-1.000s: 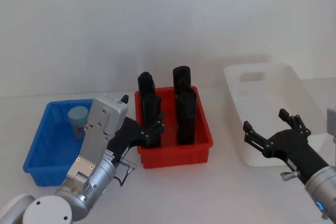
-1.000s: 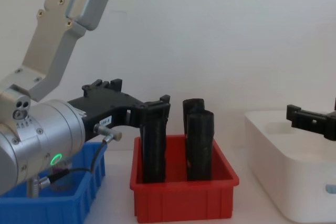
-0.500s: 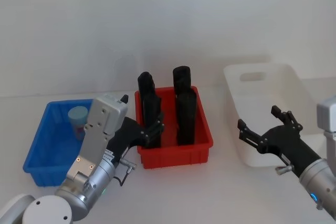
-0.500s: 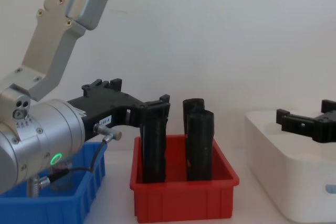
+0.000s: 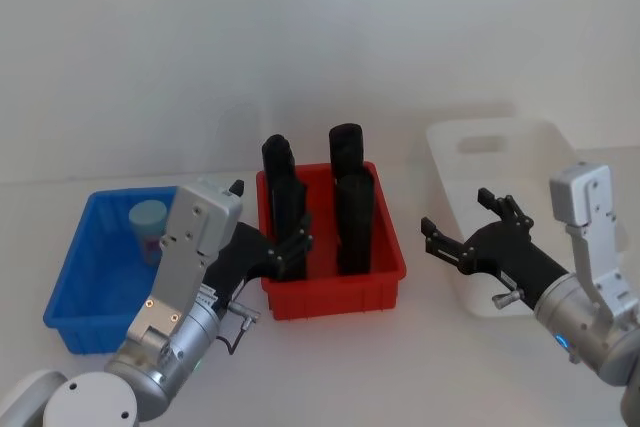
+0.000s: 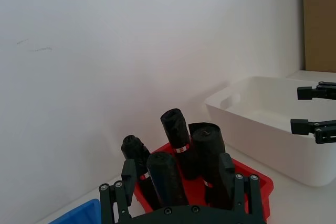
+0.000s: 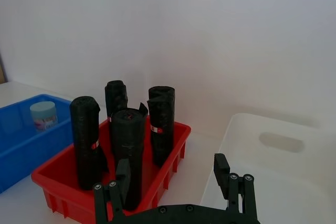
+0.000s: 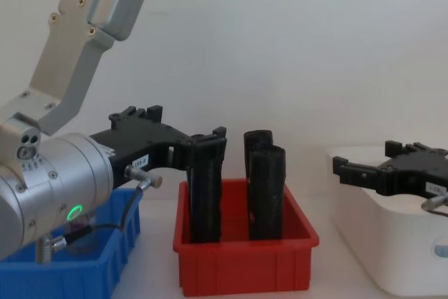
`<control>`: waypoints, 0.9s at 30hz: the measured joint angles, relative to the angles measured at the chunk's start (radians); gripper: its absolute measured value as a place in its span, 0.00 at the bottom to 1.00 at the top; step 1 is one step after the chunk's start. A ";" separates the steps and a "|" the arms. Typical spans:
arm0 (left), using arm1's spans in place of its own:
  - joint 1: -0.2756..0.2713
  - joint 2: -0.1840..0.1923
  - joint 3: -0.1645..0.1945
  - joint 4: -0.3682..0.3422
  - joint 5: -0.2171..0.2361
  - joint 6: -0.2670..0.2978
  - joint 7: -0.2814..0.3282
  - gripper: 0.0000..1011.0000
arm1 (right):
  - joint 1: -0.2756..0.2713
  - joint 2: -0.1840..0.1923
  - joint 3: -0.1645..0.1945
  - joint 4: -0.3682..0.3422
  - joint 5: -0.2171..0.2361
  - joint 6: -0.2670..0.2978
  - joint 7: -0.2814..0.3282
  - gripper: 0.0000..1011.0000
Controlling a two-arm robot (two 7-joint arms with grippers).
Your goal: Pick the cotton swabs from the blue box and place them into the white box.
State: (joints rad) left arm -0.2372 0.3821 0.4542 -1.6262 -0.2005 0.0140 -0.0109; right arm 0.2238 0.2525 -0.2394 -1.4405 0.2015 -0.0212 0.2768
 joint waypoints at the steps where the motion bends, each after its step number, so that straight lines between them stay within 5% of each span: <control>1: 0.000 0.000 0.000 0.000 0.000 0.000 0.000 0.99 | 0.025 -0.009 -0.003 0.035 -0.010 -0.010 0.016 0.99; 16: 0.000 0.000 0.000 0.000 0.000 0.000 0.000 0.99 | 0.247 -0.091 -0.024 0.368 -0.084 -0.123 0.150 0.99; 27: 0.000 0.000 0.000 0.000 0.000 0.000 0.000 0.99 | 0.390 -0.141 -0.037 0.595 -0.089 -0.203 0.268 0.99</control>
State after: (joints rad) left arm -0.2372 0.3821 0.4542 -1.6262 -0.2004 0.0139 -0.0110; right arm 0.6140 0.1115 -0.2766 -0.8453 0.1125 -0.2242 0.5449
